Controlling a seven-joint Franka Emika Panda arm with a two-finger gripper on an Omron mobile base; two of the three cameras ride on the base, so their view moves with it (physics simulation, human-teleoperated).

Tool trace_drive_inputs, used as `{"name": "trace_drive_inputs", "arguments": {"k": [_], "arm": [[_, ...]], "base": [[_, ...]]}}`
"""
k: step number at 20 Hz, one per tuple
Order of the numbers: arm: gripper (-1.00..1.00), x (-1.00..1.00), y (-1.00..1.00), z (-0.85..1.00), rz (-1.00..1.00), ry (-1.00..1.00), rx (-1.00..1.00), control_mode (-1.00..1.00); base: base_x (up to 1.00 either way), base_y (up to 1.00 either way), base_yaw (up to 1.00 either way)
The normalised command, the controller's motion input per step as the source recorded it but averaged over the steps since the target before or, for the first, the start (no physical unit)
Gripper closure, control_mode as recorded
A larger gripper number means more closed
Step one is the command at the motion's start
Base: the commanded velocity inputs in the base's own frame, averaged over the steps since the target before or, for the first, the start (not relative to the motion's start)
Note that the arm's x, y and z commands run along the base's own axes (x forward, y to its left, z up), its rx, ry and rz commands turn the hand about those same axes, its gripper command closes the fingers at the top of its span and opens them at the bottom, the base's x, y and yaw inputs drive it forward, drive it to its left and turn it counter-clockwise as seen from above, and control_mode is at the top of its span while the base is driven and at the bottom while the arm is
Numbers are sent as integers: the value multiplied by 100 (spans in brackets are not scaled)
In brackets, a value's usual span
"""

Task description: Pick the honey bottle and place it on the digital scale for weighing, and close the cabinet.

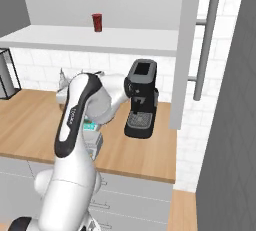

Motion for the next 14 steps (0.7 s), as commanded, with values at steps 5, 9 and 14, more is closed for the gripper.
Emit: {"name": "trace_drive_inputs", "arguments": {"k": [5, 9, 14], "arm": [[100, 2, -31, -100, 39, 16, -3, -100], [100, 3, -9, -76, 30, 4, -2, -100], [100, 52, 0, -74, 18, -1, -4, -100]], "base": [[0, 0, 0], [0, 0, 0], [0, 0, 0]]}}
